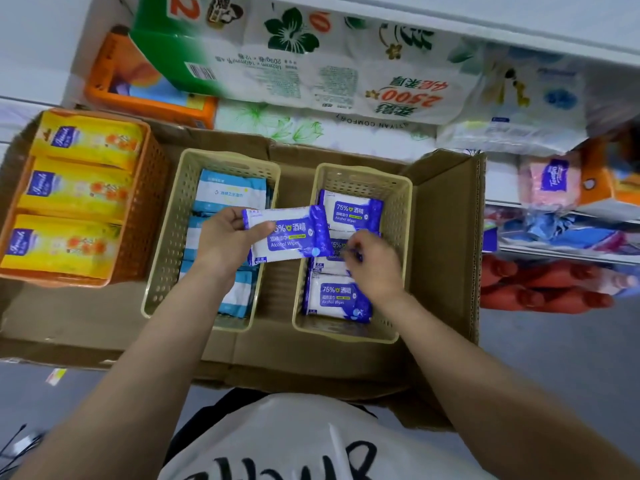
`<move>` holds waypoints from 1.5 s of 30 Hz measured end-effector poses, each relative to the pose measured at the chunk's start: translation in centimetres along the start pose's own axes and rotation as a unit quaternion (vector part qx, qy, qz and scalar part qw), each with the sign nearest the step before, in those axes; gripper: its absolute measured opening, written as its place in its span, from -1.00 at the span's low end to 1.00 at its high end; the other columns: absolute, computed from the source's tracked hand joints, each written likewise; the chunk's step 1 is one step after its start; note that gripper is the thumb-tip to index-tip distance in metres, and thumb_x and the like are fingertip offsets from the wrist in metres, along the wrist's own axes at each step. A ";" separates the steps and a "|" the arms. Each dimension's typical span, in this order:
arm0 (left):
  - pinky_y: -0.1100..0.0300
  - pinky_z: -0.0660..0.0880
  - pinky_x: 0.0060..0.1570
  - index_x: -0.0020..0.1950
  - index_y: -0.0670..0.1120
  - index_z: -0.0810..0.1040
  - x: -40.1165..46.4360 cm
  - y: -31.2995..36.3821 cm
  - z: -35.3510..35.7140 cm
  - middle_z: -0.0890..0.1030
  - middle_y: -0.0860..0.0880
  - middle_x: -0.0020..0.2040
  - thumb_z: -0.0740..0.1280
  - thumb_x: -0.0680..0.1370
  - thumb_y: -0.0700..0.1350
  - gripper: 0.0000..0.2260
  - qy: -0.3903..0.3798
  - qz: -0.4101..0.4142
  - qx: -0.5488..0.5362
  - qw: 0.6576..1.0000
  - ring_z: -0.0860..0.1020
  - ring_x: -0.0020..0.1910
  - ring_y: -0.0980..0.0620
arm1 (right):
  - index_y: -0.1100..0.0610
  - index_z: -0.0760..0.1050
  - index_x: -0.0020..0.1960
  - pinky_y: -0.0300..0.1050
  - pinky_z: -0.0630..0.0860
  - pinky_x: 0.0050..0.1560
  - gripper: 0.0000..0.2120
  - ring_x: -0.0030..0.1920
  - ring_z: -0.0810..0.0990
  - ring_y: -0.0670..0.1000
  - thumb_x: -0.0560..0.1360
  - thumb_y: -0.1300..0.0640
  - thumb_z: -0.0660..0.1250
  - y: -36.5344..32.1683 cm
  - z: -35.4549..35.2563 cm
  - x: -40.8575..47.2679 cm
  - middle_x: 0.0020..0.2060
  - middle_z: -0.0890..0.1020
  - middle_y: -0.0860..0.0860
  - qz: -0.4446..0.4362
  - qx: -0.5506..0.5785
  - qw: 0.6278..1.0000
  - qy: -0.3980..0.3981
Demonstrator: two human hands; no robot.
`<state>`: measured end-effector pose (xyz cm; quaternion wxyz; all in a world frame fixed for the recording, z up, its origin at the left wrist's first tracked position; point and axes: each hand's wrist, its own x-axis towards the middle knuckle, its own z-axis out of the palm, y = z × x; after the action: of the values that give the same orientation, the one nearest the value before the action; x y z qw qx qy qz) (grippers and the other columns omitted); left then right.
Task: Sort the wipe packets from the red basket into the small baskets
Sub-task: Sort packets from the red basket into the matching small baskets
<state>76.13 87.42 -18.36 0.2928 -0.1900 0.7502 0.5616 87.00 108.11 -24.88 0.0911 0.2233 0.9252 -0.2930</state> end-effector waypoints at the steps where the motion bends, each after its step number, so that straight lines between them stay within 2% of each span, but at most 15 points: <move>1: 0.35 0.55 -0.35 0.10 -0.16 0.54 0.0 0.1 0.2 0.69 -0.04 -0.03 0.50 0.46 -0.17 -0.73 -0.019 0.008 0.013 1.000 0.68 -0.20 0.15 | 0.06 0.52 0.04 -0.14 0.56 -0.04 -0.91 -0.05 0.59 -0.09 0.55 0.09 0.37 -0.6 -1.4 0.7 -0.08 0.61 -0.10 0.032 0.084 0.993 0.070; 2: 0.34 0.56 -0.34 0.08 -0.16 0.54 -0.1 0.3 0.5 0.69 -0.03 -0.05 0.50 0.46 -0.17 -0.74 -0.041 0.016 0.030 0.999 0.68 -0.21 0.15 | 0.06 0.54 0.09 -0.19 0.55 -0.01 -0.88 -0.04 0.58 -0.13 0.56 0.08 0.35 -1.5 -3.1 1.5 -0.06 0.61 -0.13 0.052 0.159 0.981 0.097; 4: 0.32 0.57 -0.33 0.01 -0.12 0.53 -0.3 0.7 1.5 0.70 0.00 -0.09 0.51 0.45 -0.16 -0.78 -0.084 0.030 0.056 0.994 0.68 -0.21 0.15 | 0.04 0.54 0.21 -0.27 0.49 0.05 -0.76 0.04 0.57 -0.21 0.56 0.03 0.36 -3.3 -6.3 3.2 0.03 0.61 -0.16 0.033 0.241 0.970 0.002; 6: 0.30 0.58 -0.32 -0.03 -0.10 0.52 -0.5 1.2 2.8 0.69 -0.02 -0.10 0.51 0.44 -0.18 -0.79 -0.120 0.043 0.050 0.991 0.69 -0.20 0.13 | 0.00 0.55 0.23 -0.21 0.52 0.10 -0.71 0.08 0.58 -0.18 0.52 0.01 0.41 -4.8 -8.2 4.5 0.06 0.63 -0.12 -0.023 0.188 0.966 -0.173; 8: 0.27 0.59 -0.27 0.01 -0.11 0.51 -0.4 1.4 4.3 0.68 -0.05 -0.05 0.50 0.45 -0.19 -0.77 -0.122 0.057 0.050 0.990 0.68 -0.15 0.09 | -0.02 0.59 0.12 -0.06 0.59 0.10 -0.80 0.02 0.63 -0.10 0.50 0.06 0.45 -5.1 -8.6 5.4 -0.02 0.66 -0.09 -0.038 0.106 0.960 -0.255; 10: 0.29 0.55 -0.17 0.10 -0.10 0.52 0.1 1.0 5.6 0.67 -0.03 0.02 0.48 0.48 -0.16 -0.76 -0.066 0.094 0.097 0.989 0.64 -0.06 0.09 | -0.02 0.60 0.05 0.00 0.60 0.09 -0.86 0.00 0.65 -0.06 0.49 0.08 0.45 -4.4 -8.7 6.5 -0.04 0.67 -0.06 -0.013 0.087 0.969 -0.231; 12: 0.30 0.47 -0.01 0.22 -0.09 0.51 0.5 0.3 6.3 0.63 -0.02 0.12 0.44 0.51 -0.14 -0.69 0.000 0.146 0.172 0.974 0.59 0.07 0.07 | 0.01 0.61 0.09 -0.09 0.57 0.01 -0.85 0.00 0.63 -0.05 0.51 0.09 0.43 -3.1 -9.0 7.5 0.00 0.67 -0.02 0.013 0.073 0.985 -0.153; 14: 0.25 0.41 0.13 0.36 -0.10 0.46 0.6 -0.6 6.8 0.59 -0.03 0.23 0.41 0.54 -0.12 -0.60 -0.002 0.156 0.211 0.965 0.54 0.21 0.02 | 0.04 0.61 0.12 -0.15 0.52 -0.05 -0.83 -0.01 0.61 -0.04 0.53 0.10 0.41 -1.6 -8.9 8.5 0.02 0.68 0.00 0.030 0.044 0.994 -0.100; 16: 0.24 0.37 0.14 0.42 -0.07 0.42 0.6 -1.4 7.1 0.57 -0.04 0.28 0.37 0.56 -0.12 -0.58 -0.038 0.134 0.230 0.963 0.51 0.26 0.01 | 0.05 0.62 0.11 -0.12 0.53 -0.03 -0.84 0.01 0.61 -0.03 0.53 0.11 0.40 -0.6 -8.2 9.3 0.03 0.67 0.00 0.027 0.013 0.994 -0.109; 22: 0.27 0.36 -0.03 0.40 0.05 0.44 1.0 -2.4 7.3 0.56 0.06 0.11 0.34 0.58 -0.10 -0.62 -0.042 0.083 0.190 0.977 0.48 0.09 0.12 | 0.02 0.62 0.13 0.03 0.55 0.09 -0.83 0.10 0.60 0.05 0.55 0.09 0.35 -0.7 -4.5 10.8 0.09 0.66 0.00 -0.023 -0.066 0.992 -0.102; 28: 0.18 0.39 0.04 0.42 0.09 0.42 1.4 -2.3 6.9 0.51 0.06 0.11 0.34 0.58 -0.07 -0.60 -0.065 0.067 0.194 0.976 0.45 0.11 0.11 | 0.03 0.49 0.33 0.08 0.47 0.20 -0.60 0.30 0.44 0.11 0.51 0.05 0.40 0.1 -1.3 9.0 0.27 0.54 0.04 -0.046 -0.133 0.990 0.032; 34: 0.04 0.48 0.19 0.41 0.12 0.44 1.8 -2.9 7.1 0.57 -0.03 0.19 0.35 0.57 -0.06 -0.60 -0.063 0.058 0.181 0.980 0.51 0.20 0.02 | -0.01 0.44 0.40 -0.03 0.33 0.33 -0.51 0.36 0.32 0.08 0.50 -0.01 0.43 1.4 -0.6 8.2 0.31 0.45 0.04 -0.017 -0.086 0.995 -0.052; 38: -0.09 0.47 0.25 0.40 0.16 0.44 1.7 -3.1 7.1 0.57 -0.02 0.25 0.35 0.57 -0.04 -0.60 -0.063 0.055 0.168 0.982 0.49 0.26 0.02 | -0.02 0.42 0.41 -0.01 0.34 0.33 -0.49 0.37 0.32 0.09 0.49 0.01 0.44 1.4 -0.2 8.5 0.31 0.44 0.06 -0.014 -0.084 0.995 -0.049; 42: -0.07 0.47 0.26 0.39 0.16 0.46 1.6 -3.3 7.2 0.60 0.00 0.22 0.35 0.57 -0.05 -0.62 -0.058 0.065 0.168 0.982 0.51 0.23 0.03 | -0.03 0.39 0.43 0.04 0.42 0.29 -0.48 0.40 0.29 0.11 0.51 -0.01 0.42 1.2 0.1 8.5 0.33 0.42 0.07 -0.017 -0.127 0.990 -0.051; 45: 0.10 0.44 0.18 0.41 0.12 0.45 1.6 -3.2 7.3 0.57 0.01 0.21 0.34 0.58 -0.07 -0.61 -0.054 0.065 0.172 0.981 0.48 0.18 0.08 | -0.02 0.37 0.44 0.05 0.42 0.28 -0.47 0.41 0.27 0.13 0.51 -0.01 0.41 0.8 0.2 8.4 0.36 0.41 0.09 -0.015 -0.151 0.987 -0.051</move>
<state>78.55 93.51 -23.15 0.3236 -0.0569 0.8295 0.4516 79.95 111.63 -27.95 0.1663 0.1776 0.9562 -0.1625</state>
